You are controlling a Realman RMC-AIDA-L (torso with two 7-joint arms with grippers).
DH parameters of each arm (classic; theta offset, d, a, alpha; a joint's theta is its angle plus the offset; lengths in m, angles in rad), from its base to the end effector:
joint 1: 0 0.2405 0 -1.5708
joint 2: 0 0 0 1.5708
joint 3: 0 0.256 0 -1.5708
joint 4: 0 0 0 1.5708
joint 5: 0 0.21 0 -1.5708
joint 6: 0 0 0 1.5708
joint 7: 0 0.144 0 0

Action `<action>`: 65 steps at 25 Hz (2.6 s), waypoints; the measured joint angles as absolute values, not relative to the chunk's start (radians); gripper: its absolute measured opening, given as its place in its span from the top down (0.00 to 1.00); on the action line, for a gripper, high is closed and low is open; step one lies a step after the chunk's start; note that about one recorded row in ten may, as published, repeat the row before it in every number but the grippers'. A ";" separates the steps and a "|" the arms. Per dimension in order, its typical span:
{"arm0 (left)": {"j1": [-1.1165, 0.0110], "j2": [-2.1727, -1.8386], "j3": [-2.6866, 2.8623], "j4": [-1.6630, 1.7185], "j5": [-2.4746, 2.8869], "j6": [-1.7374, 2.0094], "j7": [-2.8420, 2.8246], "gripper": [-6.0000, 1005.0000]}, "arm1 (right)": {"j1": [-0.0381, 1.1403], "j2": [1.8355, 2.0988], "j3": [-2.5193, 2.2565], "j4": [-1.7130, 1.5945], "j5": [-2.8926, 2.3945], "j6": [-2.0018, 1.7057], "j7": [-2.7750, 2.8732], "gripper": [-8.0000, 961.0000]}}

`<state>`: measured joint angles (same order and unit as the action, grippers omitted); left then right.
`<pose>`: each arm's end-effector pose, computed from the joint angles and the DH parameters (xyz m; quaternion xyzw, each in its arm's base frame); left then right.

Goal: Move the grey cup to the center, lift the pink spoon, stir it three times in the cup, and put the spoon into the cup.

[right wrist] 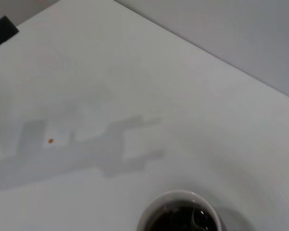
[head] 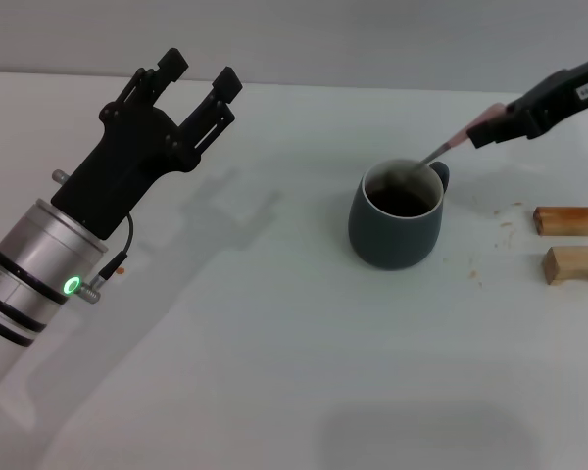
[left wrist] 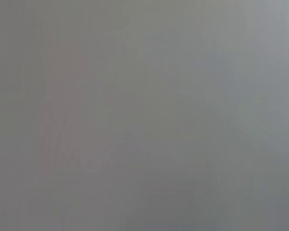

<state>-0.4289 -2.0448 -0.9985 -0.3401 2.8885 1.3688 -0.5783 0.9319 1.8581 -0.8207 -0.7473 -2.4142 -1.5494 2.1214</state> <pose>-0.2371 0.3222 -0.0324 -0.7580 -0.1904 -0.5043 0.3673 0.1822 0.4357 0.0789 -0.9372 0.3215 -0.0096 0.1351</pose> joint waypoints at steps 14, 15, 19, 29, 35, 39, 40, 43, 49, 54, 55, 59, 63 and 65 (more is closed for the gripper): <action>-0.451 -2.038 -1.006 -0.322 2.889 1.368 -0.614 0.23 | 0.978 1.870 -0.833 -0.711 -2.417 -1.580 2.105 0.91; -0.453 -2.038 -1.007 -0.320 2.888 1.368 -0.616 0.23 | 0.975 1.870 -0.833 -0.715 -2.418 -1.591 2.106 0.91; -0.465 -2.037 -1.008 -0.308 2.889 1.367 -0.619 0.23 | 0.950 1.870 -0.833 -0.751 -2.430 -1.619 2.121 0.91; -0.472 -2.042 -1.004 -0.308 2.889 1.371 -0.630 0.23 | 0.898 1.851 -0.821 -0.787 -2.452 -1.590 2.139 0.91; -0.473 -2.045 -1.002 -0.310 2.889 1.374 -0.630 0.23 | 0.909 1.869 -0.828 -0.784 -2.449 -1.541 2.127 0.91; -0.469 -2.045 -0.999 -0.314 2.889 1.375 -0.631 0.23 | 0.930 1.887 -0.832 -0.788 -2.447 -1.526 2.114 0.91; -0.467 -2.046 -0.999 -0.314 2.889 1.375 -0.631 0.23 | 0.936 1.890 -0.834 -0.788 -2.447 -1.525 2.111 0.91; -0.465 -2.047 -0.999 -0.315 2.889 1.376 -0.631 0.23 | 0.953 1.903 -0.844 -0.787 -2.446 -1.526 2.101 0.91; -0.463 -2.046 -0.999 -0.316 2.889 1.377 -0.639 0.23 | 0.968 1.920 -0.871 -0.801 -2.446 -1.571 2.098 0.92; -0.464 -2.042 -0.998 -0.316 2.888 1.378 -0.644 0.23 | 0.954 1.923 -0.871 -0.861 -2.446 -1.638 2.106 0.93; -0.465 -2.042 -0.999 -0.315 2.888 1.378 -0.644 0.23 | 0.948 1.924 -0.870 -0.870 -2.446 -1.644 2.108 0.93; -0.471 -2.044 -0.999 -0.312 2.888 1.378 -0.646 0.23 | 0.926 1.918 -0.865 -0.881 -2.452 -1.650 2.116 0.95; -0.473 -2.044 -0.999 -0.310 2.888 1.377 -0.646 0.23 | 0.903 1.907 -0.860 -0.881 -2.460 -1.628 2.118 0.97; -0.474 -2.044 -0.999 -0.312 2.889 1.376 -0.646 0.23 | 0.898 1.903 -0.854 -0.881 -2.461 -1.618 2.118 0.98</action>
<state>-0.4738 -2.0445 -0.9985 -0.3121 2.8885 1.3759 -0.6458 0.8977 1.9033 -0.8539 -0.8808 -2.4611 -1.6185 2.1185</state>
